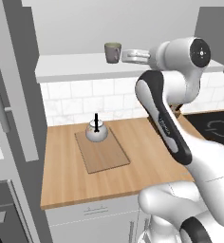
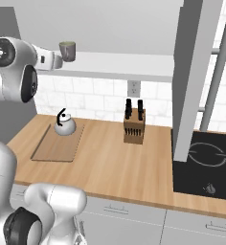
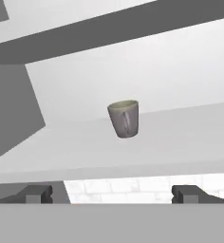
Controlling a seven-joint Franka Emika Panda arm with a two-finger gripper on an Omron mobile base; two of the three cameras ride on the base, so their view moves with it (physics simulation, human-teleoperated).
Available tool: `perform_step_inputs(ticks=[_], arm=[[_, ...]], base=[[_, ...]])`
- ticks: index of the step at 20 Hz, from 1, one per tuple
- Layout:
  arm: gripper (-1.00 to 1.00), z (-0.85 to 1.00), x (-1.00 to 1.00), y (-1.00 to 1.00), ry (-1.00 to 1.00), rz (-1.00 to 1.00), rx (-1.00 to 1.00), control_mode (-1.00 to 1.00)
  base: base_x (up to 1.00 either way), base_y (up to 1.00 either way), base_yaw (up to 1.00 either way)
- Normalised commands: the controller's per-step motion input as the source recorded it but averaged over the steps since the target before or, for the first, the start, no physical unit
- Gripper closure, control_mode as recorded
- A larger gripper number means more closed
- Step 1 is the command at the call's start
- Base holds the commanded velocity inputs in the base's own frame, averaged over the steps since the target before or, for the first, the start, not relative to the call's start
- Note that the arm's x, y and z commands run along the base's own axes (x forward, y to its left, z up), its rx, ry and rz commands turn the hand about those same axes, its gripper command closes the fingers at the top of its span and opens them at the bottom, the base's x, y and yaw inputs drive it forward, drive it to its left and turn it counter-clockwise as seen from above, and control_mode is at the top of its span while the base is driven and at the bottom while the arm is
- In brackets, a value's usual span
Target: Pick the kettle from the counter and place it on the tray. Then pick the mug from the cabinet and place it on the tray. Then close the cabinet doors.
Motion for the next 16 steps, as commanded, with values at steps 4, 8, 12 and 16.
perform_step_inputs(ticks=[4, 8, 12, 16], arm=[[-1.00, 0.08, 0.46, -0.20, 0.15, 0.01, 0.04, -1.00], [-1.00, -0.06, 0.24, -0.08, 0.08, 0.01, 0.00, -1.00], [-1.00, -0.24, 0.27, 0.00, 0.00, 0.00, 0.00, -1.00], [-1.00, -0.22, 0.48, 0.00, 0.00, 0.00, 0.00, -1.00]], base=[[0.00, 0.00, 0.00], [0.00, 0.00, 0.00], [0.00, 0.00, 0.00], [0.00, 0.00, 0.00]])
